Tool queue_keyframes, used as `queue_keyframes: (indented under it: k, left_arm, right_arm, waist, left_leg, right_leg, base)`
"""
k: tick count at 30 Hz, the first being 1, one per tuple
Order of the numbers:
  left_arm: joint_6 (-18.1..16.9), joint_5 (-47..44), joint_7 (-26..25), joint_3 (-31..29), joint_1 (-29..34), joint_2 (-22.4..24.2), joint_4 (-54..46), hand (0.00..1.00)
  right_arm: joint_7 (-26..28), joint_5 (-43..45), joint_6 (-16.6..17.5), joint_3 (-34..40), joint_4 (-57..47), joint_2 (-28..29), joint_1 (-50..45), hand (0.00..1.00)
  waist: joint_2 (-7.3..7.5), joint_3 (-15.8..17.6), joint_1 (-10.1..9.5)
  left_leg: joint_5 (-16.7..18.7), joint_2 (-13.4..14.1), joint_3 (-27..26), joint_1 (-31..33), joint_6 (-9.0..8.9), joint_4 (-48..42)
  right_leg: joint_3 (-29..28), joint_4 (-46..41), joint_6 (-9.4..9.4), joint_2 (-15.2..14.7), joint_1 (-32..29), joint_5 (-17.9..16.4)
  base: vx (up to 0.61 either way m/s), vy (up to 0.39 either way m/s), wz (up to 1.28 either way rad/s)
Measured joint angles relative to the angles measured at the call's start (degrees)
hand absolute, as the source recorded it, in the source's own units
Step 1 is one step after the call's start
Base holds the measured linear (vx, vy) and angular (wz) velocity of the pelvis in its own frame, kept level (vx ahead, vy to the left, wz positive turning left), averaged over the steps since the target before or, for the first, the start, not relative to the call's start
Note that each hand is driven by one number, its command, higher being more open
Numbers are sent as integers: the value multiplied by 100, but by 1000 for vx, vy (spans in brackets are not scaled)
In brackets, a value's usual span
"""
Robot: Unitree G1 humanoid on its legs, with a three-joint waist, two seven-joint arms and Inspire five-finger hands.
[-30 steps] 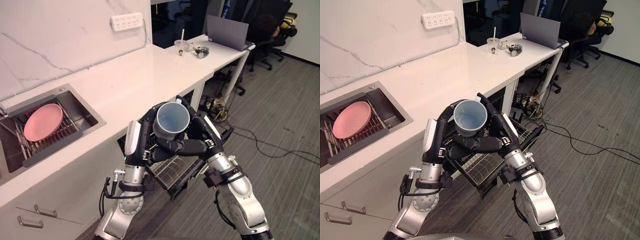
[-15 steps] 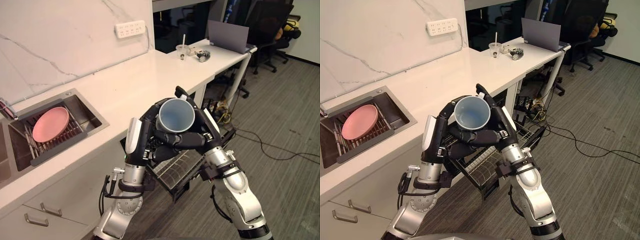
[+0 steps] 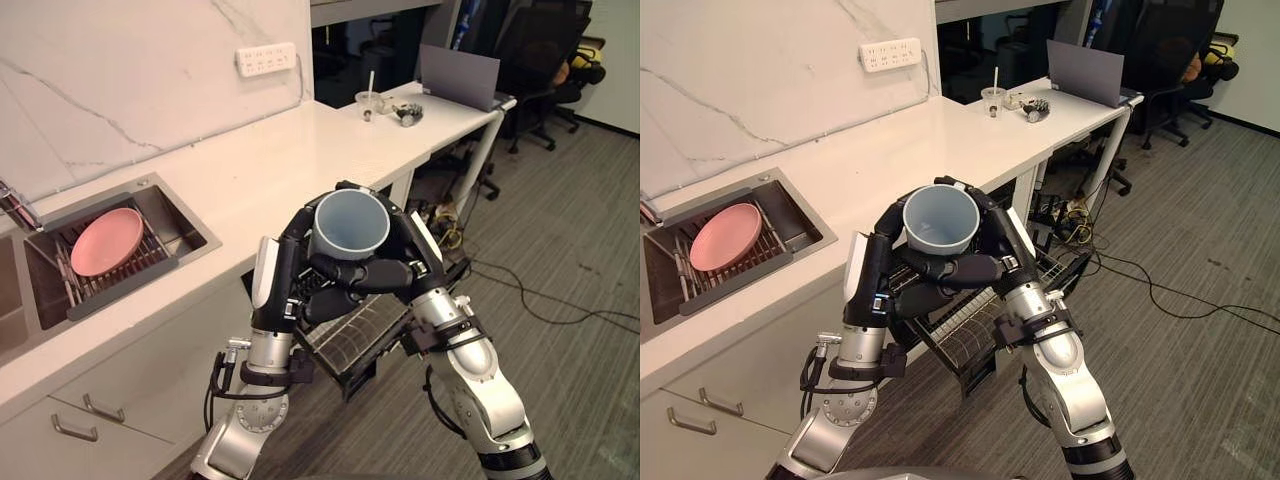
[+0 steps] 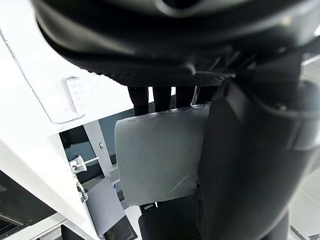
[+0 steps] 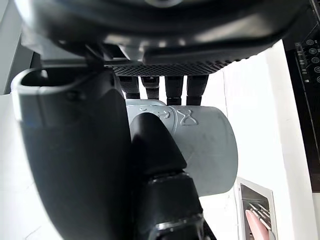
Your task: Walk over to the sink, pick up the cup, carry it to the dishwasher, place the cup inside the dishwasher, then close the dishwasher door
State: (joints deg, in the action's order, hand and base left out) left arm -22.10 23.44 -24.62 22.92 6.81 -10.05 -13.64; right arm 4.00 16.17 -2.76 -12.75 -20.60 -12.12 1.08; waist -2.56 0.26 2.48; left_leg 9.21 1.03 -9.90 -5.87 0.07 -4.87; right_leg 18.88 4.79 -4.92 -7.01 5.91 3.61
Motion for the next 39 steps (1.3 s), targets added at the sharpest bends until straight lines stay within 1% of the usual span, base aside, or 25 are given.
queue_keyframes:
  k: [4,7,8,9,14,16,18,20,21,24,25,27,29,32,33,34,36,39]
  left_arm:
    - [-2,-2,-6,147,36,-41,1,100]
    - [-173,14,-19,254,63,-22,1,100]
    - [-260,20,-50,208,106,2,0,100]
    - [-267,19,-77,171,148,22,0,100]
    - [-273,-193,-332,-256,296,235,0,100]
    - [-269,-550,-514,-530,361,286,4,100]
    - [-261,-831,-536,-751,421,356,15,100]
    - [-188,-1353,-590,-1135,535,453,47,100]
    - [-160,-1471,-639,-1223,564,473,75,100]
    - [72,-1986,-783,-1872,677,618,710,100]
    - [114,-2060,-825,-2008,711,652,881,100]
    - [279,-2331,-1036,-2544,890,824,1626,100]
    - [308,-2376,-1328,-2859,1096,966,2147,100]
    - [307,-2337,-1650,-3178,1315,1107,2565,100]
    - [305,-2341,-1809,-3460,1356,1150,2867,100]
    - [304,-2344,-1850,-3600,1361,1160,2998,100]
    - [302,-2352,-2014,-4184,1432,1269,3325,100]
    - [300,-2361,-2044,-4558,1567,1355,3522,100]
  right_arm:
    - [-98,60,1,21,133,138,56,0]
    - [-193,286,1,35,352,276,48,0]
    - [-227,532,4,148,440,504,-2,0]
    - [-258,690,9,228,442,580,-58,0]
    - [-352,1010,67,521,453,748,-234,0]
    - [-422,1123,151,693,455,829,-247,0]
    - [-439,1121,235,813,455,889,-261,0]
    - [-454,1041,316,1012,454,940,-306,0]
    - [-469,969,317,1059,454,943,-316,0]
    - [-437,426,316,1404,464,932,-449,0]
    - [-396,365,314,1480,469,931,-473,0]
    - [-249,45,313,1782,528,894,-558,0]
    - [-132,-265,310,2045,740,795,-640,0]
    - [-39,-528,288,2338,1174,707,-655,0]
    - [-15,-700,273,2448,1382,684,-657,0]
    - [-2,-749,256,2479,1453,669,-657,0]
    - [24,-955,129,2504,1678,552,-656,0]
    - [59,-1095,31,2603,1973,486,-652,0]
  waist:
    - [27,15,1]
    - [88,46,0]
    - [122,53,0]
    - [134,55,-3]
    - [155,68,-7]
    - [175,81,-11]
    - [187,88,-16]
    - [239,121,-24]
    - [254,130,-24]
    - [287,137,-48]
    - [288,138,-48]
    - [304,143,-72]
    - [366,135,-127]
    - [442,95,-190]
    - [455,88,-247]
    - [456,87,-280]
    - [463,82,-349]
    - [475,74,-453]
  left_leg:
    - [-91,-3,15,-6,-3,83]
    - [-140,7,35,2,-12,114]
    - [-233,5,37,20,-11,232]
    - [-252,7,41,7,-14,261]
    - [-256,8,45,5,-14,272]
    - [-265,10,49,1,-18,287]
    - [-280,8,57,-7,-17,318]
    - [-302,8,77,-8,-22,345]
    - [-311,7,86,-8,-24,357]
    - [-381,-6,152,-17,-22,454]
    - [-391,-7,162,-17,-21,470]
    - [-404,-7,207,-8,-23,492]
    - [-423,-9,274,17,-25,513]
    - [-498,-23,416,44,-27,606]
    - [-541,-31,480,70,-21,651]
    - [-559,-34,506,72,-21,673]
    - [-589,-49,637,135,-21,678]
    - [-644,-87,816,199,-16,696]
  right_leg:
    - [8,0,23,5,-23,21]
    - [23,1,42,19,-37,36]
    - [24,1,61,27,-104,61]
    - [29,1,61,33,-104,61]
    - [32,1,60,35,-104,61]
    - [35,1,60,38,-104,61]
    - [44,1,60,38,-104,61]
    - [61,1,60,38,-104,61]
    - [69,1,60,38,-104,61]
    - [143,1,60,30,-104,61]
    - [156,1,60,29,-103,61]
    - [196,2,59,29,-103,60]
    - [258,3,57,27,-103,58]
    - [370,3,55,14,-102,56]
    - [408,3,55,3,-102,56]
    - [426,3,55,0,-102,56]
    - [534,3,54,-17,-101,56]
    - [685,2,50,-54,-90,53]
  base:
    - [-74,-39,2]
    - [-102,-59,3]
    - [-107,-62,2]
    - [-99,-59,2]
    - [-34,-20,0]
    - [-38,-20,1]
    - [-18,-10,1]
    - [-47,-27,5]
    - [-45,-26,7]
    - [-41,-23,11]
    - [-42,-23,11]
    - [-38,-23,9]
    - [-36,-25,15]
    - [-27,-16,29]
    - [-26,-4,28]
    - [-34,-9,30]
    - [-40,-16,26]
    - [-33,-7,32]
